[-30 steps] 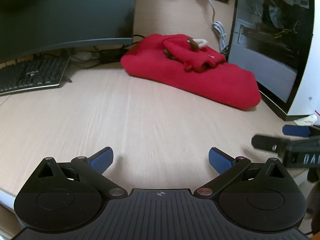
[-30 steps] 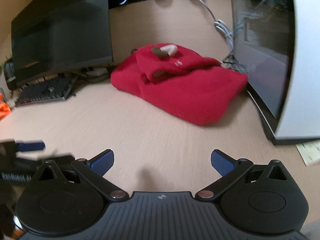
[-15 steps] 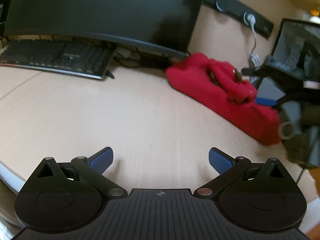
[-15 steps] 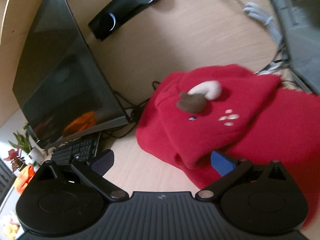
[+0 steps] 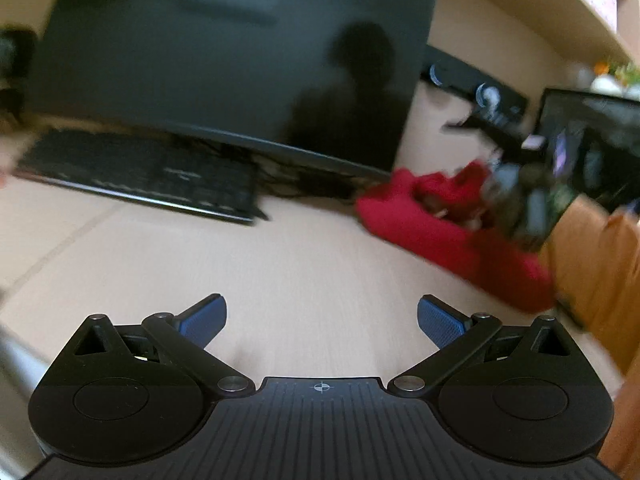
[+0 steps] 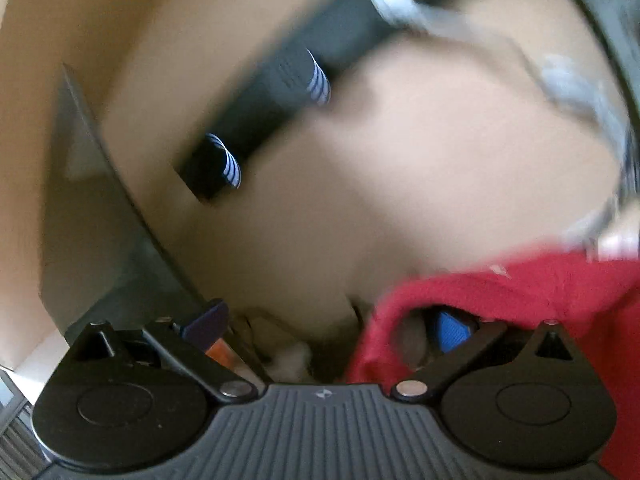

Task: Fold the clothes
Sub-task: 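Grasp the red hoodie with both tools and lift it off the desk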

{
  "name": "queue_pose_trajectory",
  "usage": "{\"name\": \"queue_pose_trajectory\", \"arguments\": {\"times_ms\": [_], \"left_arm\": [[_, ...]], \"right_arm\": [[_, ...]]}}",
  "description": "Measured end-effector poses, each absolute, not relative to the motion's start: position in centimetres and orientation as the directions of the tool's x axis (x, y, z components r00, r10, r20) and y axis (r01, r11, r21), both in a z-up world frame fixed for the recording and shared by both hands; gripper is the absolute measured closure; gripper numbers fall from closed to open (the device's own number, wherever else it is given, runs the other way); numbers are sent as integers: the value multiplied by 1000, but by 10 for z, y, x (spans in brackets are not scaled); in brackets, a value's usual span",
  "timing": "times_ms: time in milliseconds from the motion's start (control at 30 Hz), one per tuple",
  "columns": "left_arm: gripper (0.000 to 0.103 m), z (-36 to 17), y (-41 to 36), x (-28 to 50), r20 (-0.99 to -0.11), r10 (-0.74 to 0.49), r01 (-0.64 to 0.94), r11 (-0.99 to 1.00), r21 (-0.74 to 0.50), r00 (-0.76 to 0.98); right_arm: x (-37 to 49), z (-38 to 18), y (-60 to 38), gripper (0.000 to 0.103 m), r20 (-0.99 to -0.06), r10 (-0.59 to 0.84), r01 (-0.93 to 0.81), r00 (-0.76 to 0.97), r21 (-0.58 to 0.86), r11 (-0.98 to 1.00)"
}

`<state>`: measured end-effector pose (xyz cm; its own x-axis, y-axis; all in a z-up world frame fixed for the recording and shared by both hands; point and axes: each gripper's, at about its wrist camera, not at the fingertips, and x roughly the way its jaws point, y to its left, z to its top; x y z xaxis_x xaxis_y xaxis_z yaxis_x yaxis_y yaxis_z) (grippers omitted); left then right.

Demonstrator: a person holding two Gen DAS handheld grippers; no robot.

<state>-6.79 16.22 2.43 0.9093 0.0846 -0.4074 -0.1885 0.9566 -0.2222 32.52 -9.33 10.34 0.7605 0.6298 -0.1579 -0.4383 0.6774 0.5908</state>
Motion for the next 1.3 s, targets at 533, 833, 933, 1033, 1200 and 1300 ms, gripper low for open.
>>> {"name": "queue_pose_trajectory", "arguments": {"times_ms": [533, 833, 933, 1033, 1200, 1300], "left_arm": [[0, 103, 128, -71, -98, -202, 177, 960, -215, 975], [0, 142, 110, -83, 125, -369, 381, 920, -92, 921], [0, 153, 109, -93, 194, -414, 432, 900, -59, 889], [0, 160, 106, -101, 252, -471, 488, 873, -7, 846], [0, 155, 80, -86, 279, -576, 579, 811, 78, 768], [0, 143, 60, -52, 198, -636, 647, 763, 11, 746]], "right_arm": [[116, 365, -78, 0, 115, 739, -723, 664, -154, 673], [-17, 439, -60, 0, 445, 738, -540, 508, -503, 675], [-39, 454, -60, 0, 516, 744, -538, 425, -516, 666], [-41, 472, -63, 0, 539, 738, -570, 406, -482, 666], [1, 470, -68, 0, 503, 696, -550, 513, -429, 716], [42, 453, -70, 0, 424, 668, -546, 612, -384, 744]]}}
